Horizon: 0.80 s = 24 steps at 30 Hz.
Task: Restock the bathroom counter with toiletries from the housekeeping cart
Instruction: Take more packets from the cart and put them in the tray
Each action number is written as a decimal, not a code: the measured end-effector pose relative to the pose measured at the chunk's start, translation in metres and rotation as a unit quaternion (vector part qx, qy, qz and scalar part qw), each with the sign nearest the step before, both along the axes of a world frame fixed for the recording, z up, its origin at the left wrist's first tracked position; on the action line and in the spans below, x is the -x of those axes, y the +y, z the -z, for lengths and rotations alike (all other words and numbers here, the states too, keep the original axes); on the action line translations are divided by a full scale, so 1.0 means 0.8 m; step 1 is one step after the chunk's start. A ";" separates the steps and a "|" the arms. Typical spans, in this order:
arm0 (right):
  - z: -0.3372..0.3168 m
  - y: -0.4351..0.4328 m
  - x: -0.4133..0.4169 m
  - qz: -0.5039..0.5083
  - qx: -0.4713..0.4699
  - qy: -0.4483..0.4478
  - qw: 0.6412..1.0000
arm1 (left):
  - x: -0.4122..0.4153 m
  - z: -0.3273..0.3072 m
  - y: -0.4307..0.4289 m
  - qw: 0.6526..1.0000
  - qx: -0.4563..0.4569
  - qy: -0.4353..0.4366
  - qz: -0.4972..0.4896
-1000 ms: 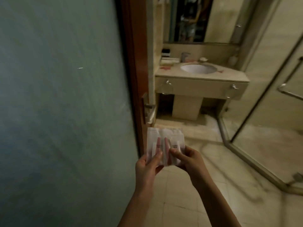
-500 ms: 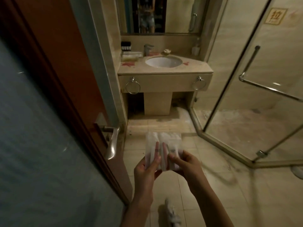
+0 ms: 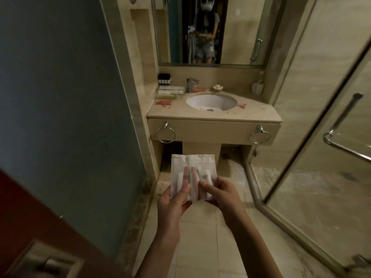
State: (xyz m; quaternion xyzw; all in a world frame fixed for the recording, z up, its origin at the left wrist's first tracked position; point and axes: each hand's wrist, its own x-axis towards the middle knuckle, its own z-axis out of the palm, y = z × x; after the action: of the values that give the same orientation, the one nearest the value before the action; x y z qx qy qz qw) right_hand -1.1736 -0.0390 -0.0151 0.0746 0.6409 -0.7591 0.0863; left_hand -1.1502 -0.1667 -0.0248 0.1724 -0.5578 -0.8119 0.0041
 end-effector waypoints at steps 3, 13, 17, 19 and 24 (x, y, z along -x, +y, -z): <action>0.006 0.009 0.045 -0.010 0.007 -0.013 1.000 | 0.043 0.002 0.011 1.000 -0.003 -0.017 -0.014; 0.035 0.034 0.185 -0.002 0.008 -0.035 0.999 | 0.192 0.028 0.037 0.998 0.017 -0.060 -0.017; 0.041 0.038 0.269 0.011 0.020 -0.032 0.999 | 0.280 0.028 0.043 0.998 0.009 -0.057 -0.015; 0.040 0.036 0.317 0.017 0.031 -0.027 0.999 | 0.332 0.027 0.040 0.998 0.013 -0.052 -0.013; 0.023 0.020 0.461 0.028 0.024 -0.001 0.999 | 0.476 0.014 0.025 0.999 0.010 -0.032 -0.010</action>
State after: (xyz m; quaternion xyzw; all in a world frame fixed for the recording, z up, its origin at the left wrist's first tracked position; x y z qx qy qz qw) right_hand -1.5422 -0.0229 -0.0337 0.0911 0.6198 -0.7765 0.0677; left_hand -1.5311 -0.1468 -0.0358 0.2041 -0.5636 -0.8004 -0.0044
